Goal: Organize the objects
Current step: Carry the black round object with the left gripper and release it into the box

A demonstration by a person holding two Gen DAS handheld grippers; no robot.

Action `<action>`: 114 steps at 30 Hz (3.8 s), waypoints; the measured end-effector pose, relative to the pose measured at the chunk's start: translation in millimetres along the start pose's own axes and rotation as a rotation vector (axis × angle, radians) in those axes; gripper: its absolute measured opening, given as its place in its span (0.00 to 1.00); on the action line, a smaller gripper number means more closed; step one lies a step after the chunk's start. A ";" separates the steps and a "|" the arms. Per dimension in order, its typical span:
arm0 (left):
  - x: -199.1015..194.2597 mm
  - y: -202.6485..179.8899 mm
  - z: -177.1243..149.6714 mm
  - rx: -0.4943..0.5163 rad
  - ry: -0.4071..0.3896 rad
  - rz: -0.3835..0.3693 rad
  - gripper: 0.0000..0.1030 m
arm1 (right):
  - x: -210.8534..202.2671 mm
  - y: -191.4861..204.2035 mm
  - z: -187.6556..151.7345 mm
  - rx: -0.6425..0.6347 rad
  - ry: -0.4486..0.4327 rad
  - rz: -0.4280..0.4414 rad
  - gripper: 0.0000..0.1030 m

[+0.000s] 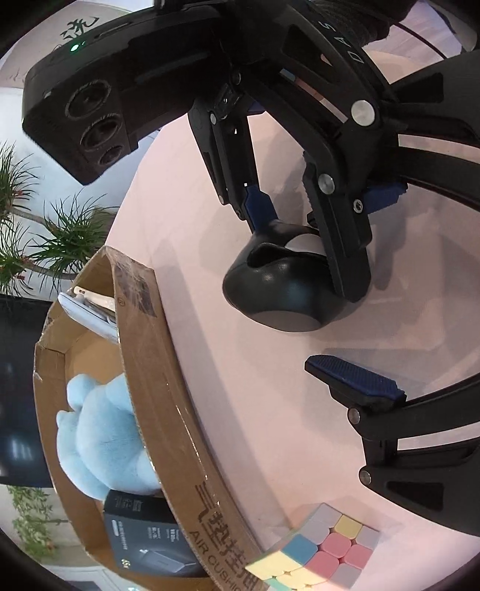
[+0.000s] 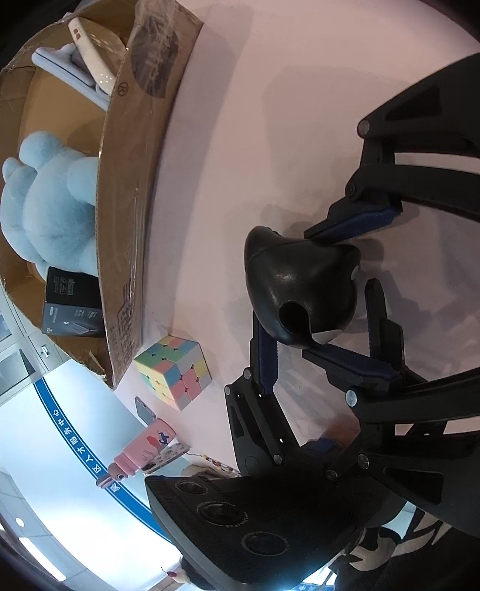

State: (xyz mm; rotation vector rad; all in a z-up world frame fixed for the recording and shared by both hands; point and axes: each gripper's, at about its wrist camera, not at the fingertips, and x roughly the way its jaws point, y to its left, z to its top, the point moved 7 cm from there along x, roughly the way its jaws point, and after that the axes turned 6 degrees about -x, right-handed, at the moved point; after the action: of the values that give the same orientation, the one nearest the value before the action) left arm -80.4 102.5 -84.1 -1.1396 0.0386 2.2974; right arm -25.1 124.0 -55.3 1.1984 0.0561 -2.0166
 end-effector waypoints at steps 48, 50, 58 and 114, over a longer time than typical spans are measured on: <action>-34.4 -22.2 30.3 0.068 -0.040 0.024 0.44 | -40.6 13.3 17.5 -0.009 -0.088 -0.125 0.51; -46.4 -28.9 47.1 0.097 -0.068 0.038 0.44 | -57.0 16.7 27.7 -0.024 -0.108 -0.149 0.51; -76.6 -39.1 116.0 0.146 -0.144 0.119 0.44 | -107.4 17.3 84.8 -0.086 -0.134 -0.253 0.51; -109.9 119.4 92.4 -0.092 -0.167 0.406 0.98 | -100.7 -38.3 185.8 0.038 -0.225 -0.404 0.76</action>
State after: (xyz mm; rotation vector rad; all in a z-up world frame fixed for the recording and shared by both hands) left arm -154.8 -25.3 30.1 -1.0555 0.1100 2.7735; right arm -158.9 136.2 112.2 1.0361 0.1601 -2.5045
